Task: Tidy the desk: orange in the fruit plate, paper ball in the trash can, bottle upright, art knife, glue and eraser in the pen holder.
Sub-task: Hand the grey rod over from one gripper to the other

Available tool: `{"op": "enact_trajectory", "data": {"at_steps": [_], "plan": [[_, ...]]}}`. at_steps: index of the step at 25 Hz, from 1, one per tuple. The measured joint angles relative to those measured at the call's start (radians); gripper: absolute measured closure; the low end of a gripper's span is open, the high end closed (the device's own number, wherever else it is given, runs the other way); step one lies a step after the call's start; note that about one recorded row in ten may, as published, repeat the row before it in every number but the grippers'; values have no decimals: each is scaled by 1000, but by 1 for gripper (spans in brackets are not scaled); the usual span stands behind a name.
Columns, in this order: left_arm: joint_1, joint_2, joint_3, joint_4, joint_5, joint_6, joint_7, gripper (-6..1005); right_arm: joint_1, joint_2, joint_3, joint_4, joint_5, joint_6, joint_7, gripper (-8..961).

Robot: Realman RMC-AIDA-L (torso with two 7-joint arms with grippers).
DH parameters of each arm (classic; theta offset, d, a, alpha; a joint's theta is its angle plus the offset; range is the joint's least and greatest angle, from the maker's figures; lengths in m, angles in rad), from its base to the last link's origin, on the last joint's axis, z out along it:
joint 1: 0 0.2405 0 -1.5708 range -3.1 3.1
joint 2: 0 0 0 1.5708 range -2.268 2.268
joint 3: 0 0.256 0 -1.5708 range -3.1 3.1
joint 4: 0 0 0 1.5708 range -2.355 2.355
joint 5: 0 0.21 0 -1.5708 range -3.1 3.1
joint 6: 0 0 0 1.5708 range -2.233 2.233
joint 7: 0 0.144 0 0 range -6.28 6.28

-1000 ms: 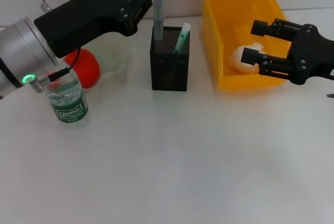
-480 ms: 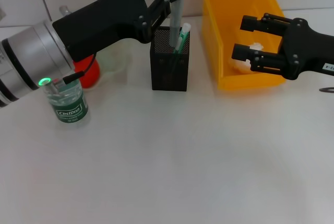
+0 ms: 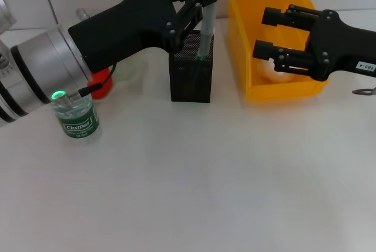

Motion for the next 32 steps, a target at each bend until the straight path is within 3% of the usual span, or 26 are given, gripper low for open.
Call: {"op": "enact_trajectory", "data": {"at_steps": [32], "plan": [[-12,0,40,1,-24,9,-1,885,40,5,-51,15,28,14,-8,237]]}}
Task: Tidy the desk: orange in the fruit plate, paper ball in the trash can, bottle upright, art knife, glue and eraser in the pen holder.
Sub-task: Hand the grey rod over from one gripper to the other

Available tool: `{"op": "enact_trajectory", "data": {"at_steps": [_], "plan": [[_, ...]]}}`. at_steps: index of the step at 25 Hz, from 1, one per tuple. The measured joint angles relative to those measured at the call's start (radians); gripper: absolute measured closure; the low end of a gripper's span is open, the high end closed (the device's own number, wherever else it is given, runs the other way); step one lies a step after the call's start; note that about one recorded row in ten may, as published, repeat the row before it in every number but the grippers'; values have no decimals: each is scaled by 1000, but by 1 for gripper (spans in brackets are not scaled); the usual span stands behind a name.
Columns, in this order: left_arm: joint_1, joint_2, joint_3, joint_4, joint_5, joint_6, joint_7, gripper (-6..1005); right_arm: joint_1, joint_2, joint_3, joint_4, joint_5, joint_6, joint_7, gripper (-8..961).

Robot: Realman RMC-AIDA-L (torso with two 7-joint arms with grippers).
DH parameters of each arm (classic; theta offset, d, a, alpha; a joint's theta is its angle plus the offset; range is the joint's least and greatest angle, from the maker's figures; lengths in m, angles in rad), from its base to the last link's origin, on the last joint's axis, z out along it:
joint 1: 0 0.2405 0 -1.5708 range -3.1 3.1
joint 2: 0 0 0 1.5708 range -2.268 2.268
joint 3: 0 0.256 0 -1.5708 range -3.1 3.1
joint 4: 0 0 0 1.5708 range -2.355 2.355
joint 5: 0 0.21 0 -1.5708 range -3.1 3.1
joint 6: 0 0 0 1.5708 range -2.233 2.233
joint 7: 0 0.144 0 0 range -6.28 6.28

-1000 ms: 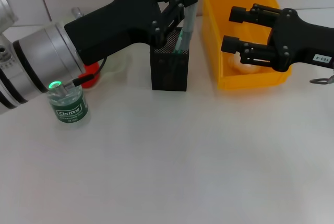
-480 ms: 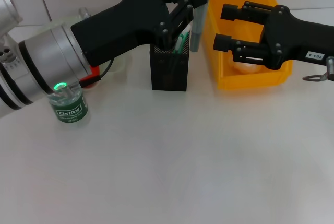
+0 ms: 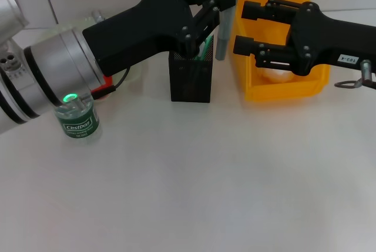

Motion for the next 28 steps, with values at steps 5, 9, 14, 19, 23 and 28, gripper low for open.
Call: {"op": "enact_trajectory", "data": {"at_steps": [5,9,14,19,23,28], "plan": [[-4,0,5,-1,0,-3,5,884,6,0,-1,6,0,6,-2,237],[-8,0,7,-1,0,-4,8,884,9,0,-3,7,0,8,-2,236],[-10,0,7,-1,-1,-6,8,884,13,0,-3,17,7,11,-6,236],[-13,0,7,-1,-1,-5,9,884,19,-1,-3,35,11,13,-16,236],[-13,0,7,-1,-1,-5,9,884,21,-1,-2,40,23,15,-16,236],[-14,0,7,-1,-1,-5,10,884,21,0,-2,51,37,23,-16,237]]}}
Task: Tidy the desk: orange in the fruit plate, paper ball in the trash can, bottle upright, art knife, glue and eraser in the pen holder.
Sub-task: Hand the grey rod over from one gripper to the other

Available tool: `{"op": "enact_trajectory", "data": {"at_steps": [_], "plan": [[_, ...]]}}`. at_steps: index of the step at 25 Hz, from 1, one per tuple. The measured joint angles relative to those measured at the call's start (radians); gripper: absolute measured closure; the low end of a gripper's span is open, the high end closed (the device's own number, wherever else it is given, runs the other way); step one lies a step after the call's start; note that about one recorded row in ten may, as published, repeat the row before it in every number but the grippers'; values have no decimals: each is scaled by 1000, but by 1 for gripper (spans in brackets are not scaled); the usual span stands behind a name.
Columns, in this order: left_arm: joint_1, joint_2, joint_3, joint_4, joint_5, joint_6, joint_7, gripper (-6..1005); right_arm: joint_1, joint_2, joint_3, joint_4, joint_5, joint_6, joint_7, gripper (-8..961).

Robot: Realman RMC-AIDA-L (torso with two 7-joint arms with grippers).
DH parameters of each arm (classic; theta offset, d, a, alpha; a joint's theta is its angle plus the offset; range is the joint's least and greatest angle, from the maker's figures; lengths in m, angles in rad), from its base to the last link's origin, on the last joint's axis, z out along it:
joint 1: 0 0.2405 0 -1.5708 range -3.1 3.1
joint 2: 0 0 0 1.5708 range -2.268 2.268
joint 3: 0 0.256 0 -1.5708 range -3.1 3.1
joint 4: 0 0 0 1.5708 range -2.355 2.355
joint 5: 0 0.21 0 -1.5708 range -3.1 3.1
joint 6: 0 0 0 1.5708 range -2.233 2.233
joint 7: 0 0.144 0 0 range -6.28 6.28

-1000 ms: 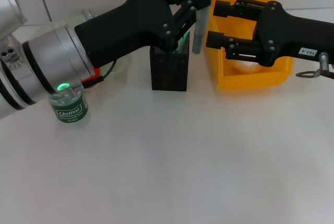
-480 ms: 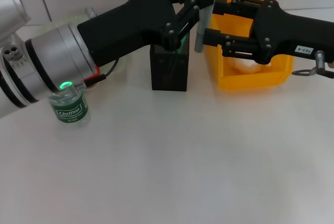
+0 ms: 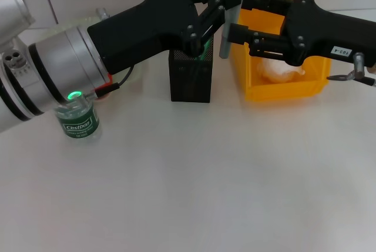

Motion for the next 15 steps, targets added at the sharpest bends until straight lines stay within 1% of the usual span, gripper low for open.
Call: {"op": "enact_trajectory", "data": {"at_steps": [7,15], "plan": [[-1,0,0,0,0,-1,2,884,-2,1,-1,39,5,2,-11,236],[-1,0,1,0,0,1,11,884,0,0,-13,52,5,3,-12,237]]}}
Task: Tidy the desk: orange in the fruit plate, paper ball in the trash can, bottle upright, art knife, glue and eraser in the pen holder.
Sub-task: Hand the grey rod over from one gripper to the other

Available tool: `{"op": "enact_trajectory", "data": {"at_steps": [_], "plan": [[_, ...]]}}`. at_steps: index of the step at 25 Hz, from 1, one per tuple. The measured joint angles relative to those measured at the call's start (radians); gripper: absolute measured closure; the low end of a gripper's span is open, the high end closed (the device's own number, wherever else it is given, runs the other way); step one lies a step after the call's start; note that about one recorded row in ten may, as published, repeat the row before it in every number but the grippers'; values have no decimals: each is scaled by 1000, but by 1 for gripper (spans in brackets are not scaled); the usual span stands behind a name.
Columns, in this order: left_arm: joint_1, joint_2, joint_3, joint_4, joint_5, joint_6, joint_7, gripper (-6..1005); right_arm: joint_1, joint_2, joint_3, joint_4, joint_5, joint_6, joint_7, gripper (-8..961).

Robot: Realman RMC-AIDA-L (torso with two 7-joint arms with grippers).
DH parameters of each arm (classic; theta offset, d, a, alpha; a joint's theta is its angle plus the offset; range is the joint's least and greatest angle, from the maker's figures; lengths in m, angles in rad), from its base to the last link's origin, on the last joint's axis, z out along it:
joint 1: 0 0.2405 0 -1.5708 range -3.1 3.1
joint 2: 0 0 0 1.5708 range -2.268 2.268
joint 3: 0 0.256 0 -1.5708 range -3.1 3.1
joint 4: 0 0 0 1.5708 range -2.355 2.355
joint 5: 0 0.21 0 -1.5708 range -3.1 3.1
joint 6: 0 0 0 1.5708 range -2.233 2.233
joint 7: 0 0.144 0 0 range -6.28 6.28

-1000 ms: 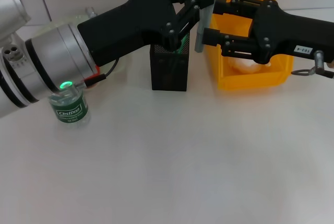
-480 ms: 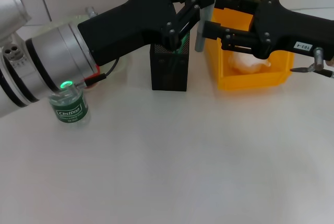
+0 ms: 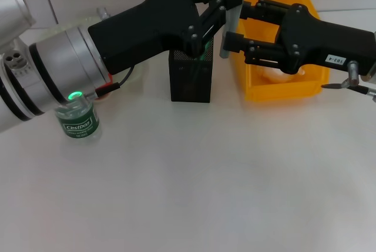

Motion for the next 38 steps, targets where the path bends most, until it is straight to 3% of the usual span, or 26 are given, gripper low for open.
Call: {"op": "enact_trajectory", "data": {"at_steps": [34,38], "plan": [[9,0,15,6,-12,4,4,884,-13,3,-24,4,17,-14,4,240],[9,0,15,6,-12,4,4,884,-13,2,-24,3,22,-14,2,326]]}}
